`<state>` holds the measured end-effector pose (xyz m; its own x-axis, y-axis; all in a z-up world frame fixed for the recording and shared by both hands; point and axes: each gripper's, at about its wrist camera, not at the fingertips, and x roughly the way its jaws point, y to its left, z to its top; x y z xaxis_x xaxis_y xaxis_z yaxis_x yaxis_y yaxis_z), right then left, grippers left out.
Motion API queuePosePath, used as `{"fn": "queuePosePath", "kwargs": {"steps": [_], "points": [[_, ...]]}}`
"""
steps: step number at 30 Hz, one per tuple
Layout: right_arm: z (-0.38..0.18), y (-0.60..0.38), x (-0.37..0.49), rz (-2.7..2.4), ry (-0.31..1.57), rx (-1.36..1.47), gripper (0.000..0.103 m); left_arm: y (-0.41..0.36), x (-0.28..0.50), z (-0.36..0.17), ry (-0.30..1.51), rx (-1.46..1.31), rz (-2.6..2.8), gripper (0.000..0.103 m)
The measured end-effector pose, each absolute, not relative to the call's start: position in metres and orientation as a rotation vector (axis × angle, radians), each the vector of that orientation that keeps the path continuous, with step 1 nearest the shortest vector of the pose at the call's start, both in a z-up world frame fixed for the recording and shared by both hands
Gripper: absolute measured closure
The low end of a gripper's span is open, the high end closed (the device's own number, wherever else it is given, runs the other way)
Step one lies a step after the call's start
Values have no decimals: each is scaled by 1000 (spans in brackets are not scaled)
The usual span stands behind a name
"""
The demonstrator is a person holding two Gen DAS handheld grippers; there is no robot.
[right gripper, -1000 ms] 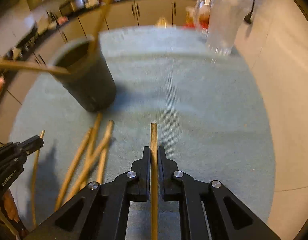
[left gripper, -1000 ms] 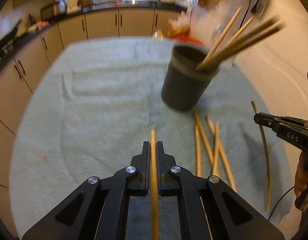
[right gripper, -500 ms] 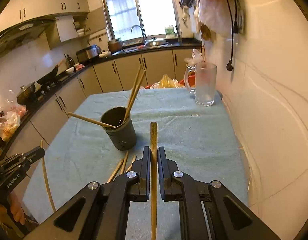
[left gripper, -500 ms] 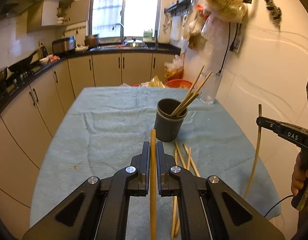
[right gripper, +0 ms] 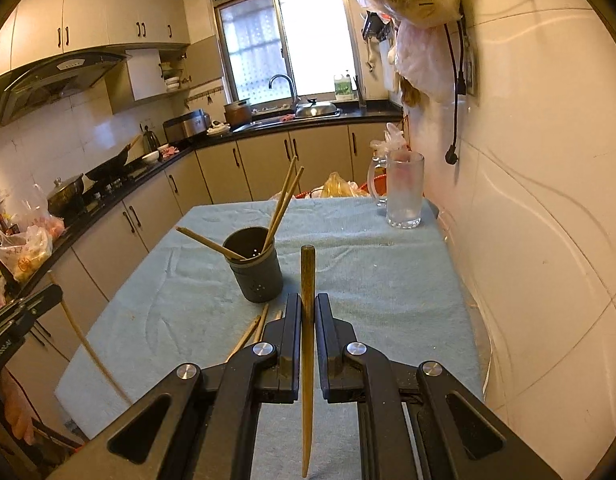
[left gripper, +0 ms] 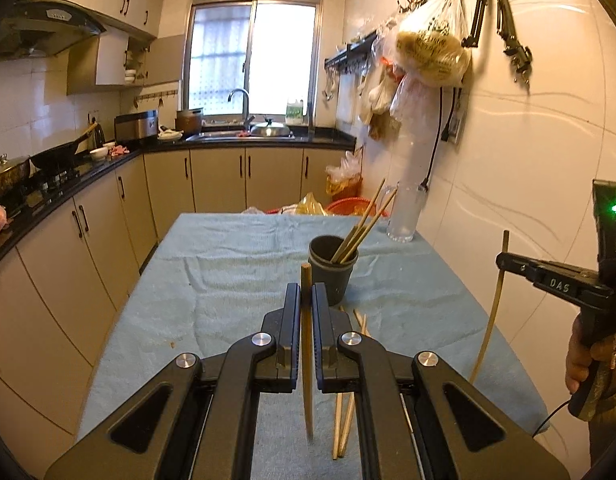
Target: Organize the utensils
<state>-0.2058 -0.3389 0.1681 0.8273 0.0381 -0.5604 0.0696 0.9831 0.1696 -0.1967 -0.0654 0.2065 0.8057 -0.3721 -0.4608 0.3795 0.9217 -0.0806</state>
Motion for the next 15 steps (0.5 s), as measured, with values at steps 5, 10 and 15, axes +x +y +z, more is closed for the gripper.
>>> {"fn": "queuePosePath", "kwargs": {"steps": [5, 10, 15], "points": [[174, -339, -201, -15, 570, 198, 95, -64, -186, 218, 472, 17, -396, 98], [185, -341, -189, -10, 537, 207, 96, -63, -163, 232, 468, 10, -394, 98], [197, -342, -167, -3, 504, 220, 96, -69, -139, 254, 441, 24, -389, 98]]}}
